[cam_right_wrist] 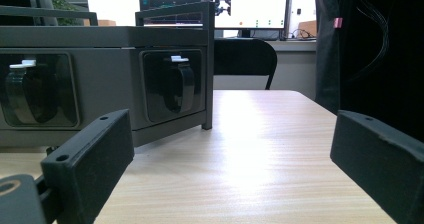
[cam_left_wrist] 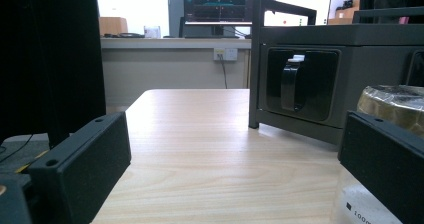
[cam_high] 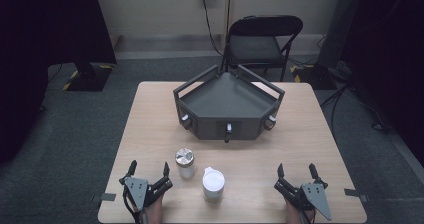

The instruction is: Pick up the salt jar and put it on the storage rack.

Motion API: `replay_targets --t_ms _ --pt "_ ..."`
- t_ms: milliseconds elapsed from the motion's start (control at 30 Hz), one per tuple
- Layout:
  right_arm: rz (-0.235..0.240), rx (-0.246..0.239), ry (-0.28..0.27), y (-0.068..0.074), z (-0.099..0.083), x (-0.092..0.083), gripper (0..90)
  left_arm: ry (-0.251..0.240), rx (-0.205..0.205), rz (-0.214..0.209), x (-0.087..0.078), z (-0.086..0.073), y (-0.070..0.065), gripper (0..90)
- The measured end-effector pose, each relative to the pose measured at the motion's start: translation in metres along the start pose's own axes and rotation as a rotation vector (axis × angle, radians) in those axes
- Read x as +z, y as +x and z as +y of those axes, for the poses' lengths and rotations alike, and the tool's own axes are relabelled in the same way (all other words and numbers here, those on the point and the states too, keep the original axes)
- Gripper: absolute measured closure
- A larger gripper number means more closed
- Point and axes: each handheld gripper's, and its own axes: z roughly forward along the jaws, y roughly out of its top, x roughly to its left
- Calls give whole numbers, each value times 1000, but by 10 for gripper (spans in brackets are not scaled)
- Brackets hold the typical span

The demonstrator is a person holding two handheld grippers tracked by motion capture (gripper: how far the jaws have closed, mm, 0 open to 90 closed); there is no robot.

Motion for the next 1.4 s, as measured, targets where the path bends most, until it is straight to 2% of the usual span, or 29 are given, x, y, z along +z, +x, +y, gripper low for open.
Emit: replay_targets --t_ms 867,1167,1400 --pt "-19 -1 0 4 0 0 22 1 1 13 0 0 -2 2" --pt "-23 -1 1 4 0 0 23 14 18 16 2 2 -5 1" --pt "-23 -1 1 4 0 0 23 1 1 12 0 0 -3 0"
